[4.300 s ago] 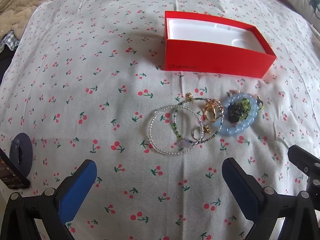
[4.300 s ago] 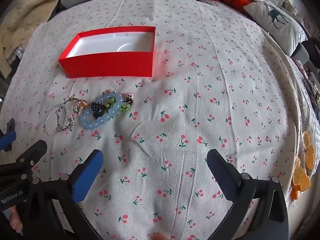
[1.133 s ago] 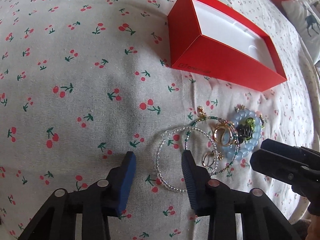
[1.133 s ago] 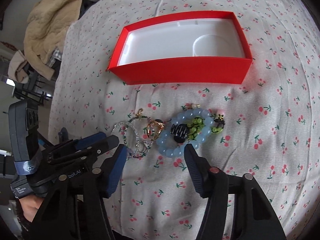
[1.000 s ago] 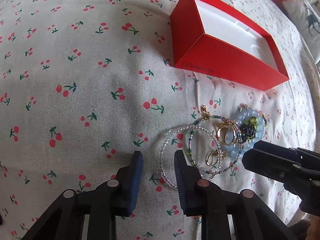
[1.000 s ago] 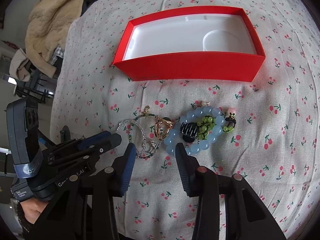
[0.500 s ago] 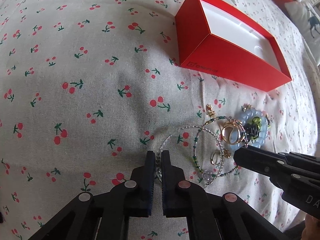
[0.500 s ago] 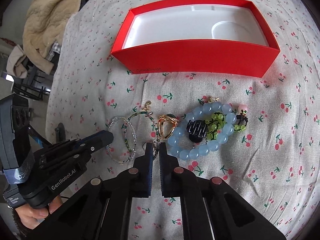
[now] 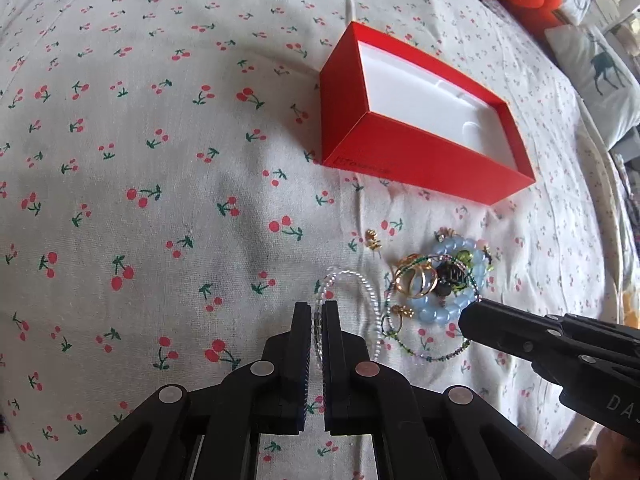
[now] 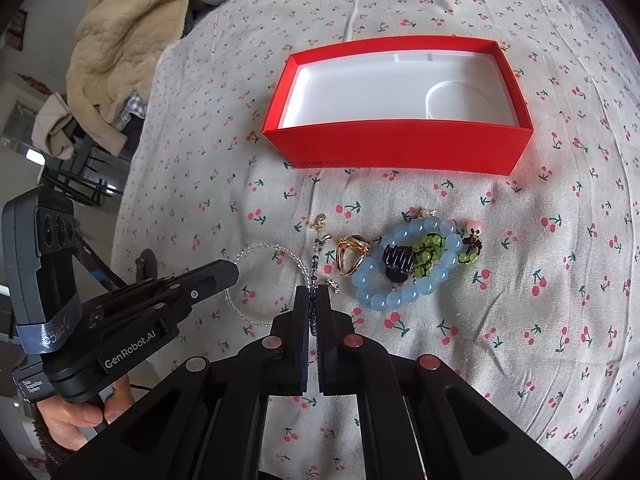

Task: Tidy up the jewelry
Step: 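Carry both bracelets into the red box and open both tools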

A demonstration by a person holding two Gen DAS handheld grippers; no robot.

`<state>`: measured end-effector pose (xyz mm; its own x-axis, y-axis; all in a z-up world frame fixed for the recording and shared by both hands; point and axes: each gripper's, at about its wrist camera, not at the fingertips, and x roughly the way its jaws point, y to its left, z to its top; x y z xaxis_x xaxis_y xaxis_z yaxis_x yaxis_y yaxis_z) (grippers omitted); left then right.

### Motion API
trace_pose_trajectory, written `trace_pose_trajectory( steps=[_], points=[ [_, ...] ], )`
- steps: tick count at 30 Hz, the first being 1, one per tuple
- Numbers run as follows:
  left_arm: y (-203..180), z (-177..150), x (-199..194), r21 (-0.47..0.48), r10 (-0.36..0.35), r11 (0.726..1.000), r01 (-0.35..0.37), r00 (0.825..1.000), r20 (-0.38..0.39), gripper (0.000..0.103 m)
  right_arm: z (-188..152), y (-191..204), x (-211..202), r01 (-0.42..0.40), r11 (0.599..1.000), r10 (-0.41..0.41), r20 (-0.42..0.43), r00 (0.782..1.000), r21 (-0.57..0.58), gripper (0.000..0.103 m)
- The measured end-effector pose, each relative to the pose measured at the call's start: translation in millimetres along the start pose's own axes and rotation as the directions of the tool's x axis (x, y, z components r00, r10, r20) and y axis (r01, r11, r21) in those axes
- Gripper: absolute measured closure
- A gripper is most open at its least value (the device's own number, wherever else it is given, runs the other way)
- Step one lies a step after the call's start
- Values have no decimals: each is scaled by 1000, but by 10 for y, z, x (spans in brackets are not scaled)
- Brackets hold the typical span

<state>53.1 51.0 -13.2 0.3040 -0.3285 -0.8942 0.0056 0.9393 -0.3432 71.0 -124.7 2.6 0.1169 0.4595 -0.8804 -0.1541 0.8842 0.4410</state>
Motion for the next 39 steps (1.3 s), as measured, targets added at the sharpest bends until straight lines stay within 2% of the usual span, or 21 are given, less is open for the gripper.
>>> trace_pose_trajectory(
  steps=[14, 21, 30, 39],
  points=[
    [-137, 117, -245, 3, -30, 1000, 30, 993, 116, 103, 101, 59, -309, -40, 999, 40, 88, 995, -3, 100],
    [-302, 220, -339, 12, -45, 999, 44, 983, 177, 103, 231, -3, -461, -25, 1000, 23, 148, 989, 10, 100],
    [-600, 465, -328, 21, -96, 995, 94, 963, 252, 103, 503, -104, -749, 10, 999, -21, 285, 958, 38, 100],
    [-817, 772, -191, 23, -217, 975, 220, 931, 292, 103, 753, -275, -716, 32, 996, -57, 343, 938, 78, 100]
  ],
)
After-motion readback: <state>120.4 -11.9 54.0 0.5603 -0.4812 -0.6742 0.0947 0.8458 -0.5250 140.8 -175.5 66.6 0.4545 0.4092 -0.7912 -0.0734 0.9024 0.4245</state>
